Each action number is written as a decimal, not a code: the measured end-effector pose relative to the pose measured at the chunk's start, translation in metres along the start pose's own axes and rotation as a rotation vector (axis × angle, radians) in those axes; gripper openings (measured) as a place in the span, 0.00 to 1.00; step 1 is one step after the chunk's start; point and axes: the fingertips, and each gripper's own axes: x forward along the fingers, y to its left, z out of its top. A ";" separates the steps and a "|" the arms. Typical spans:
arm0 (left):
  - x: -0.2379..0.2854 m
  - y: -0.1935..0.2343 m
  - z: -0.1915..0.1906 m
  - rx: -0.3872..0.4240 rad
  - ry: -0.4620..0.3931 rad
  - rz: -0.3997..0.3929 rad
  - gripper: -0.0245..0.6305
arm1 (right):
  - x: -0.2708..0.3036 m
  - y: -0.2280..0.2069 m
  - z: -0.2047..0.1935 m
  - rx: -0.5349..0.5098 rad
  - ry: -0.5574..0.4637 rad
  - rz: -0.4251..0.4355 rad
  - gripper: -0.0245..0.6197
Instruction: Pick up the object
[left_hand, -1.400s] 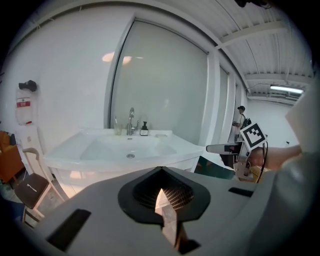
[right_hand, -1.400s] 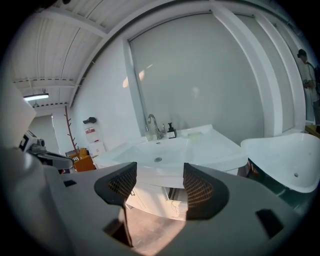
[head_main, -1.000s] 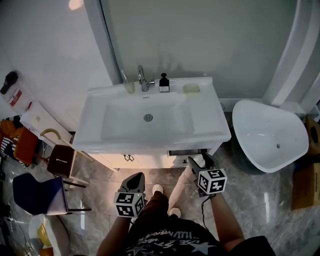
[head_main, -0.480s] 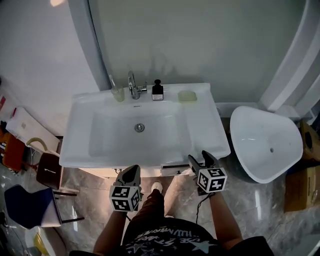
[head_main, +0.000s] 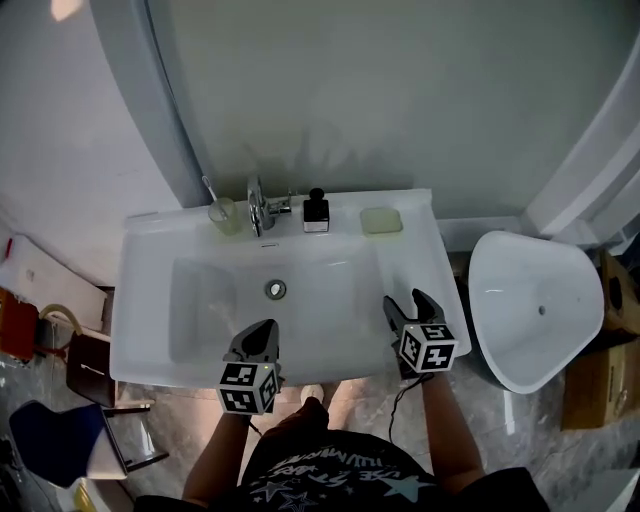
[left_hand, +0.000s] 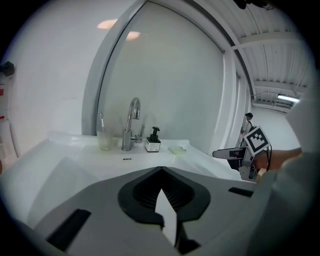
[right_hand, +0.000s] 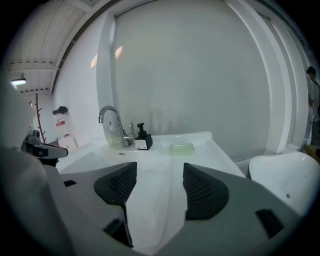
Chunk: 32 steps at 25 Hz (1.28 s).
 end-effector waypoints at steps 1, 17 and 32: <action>0.009 0.005 0.005 -0.002 0.000 -0.003 0.06 | 0.011 0.000 0.003 -0.004 0.008 0.001 0.48; 0.108 0.079 0.046 -0.034 0.010 -0.023 0.06 | 0.151 0.002 0.044 -0.156 0.127 -0.022 0.48; 0.130 0.108 0.035 -0.067 0.047 -0.014 0.06 | 0.218 -0.015 0.023 -0.217 0.244 -0.070 0.39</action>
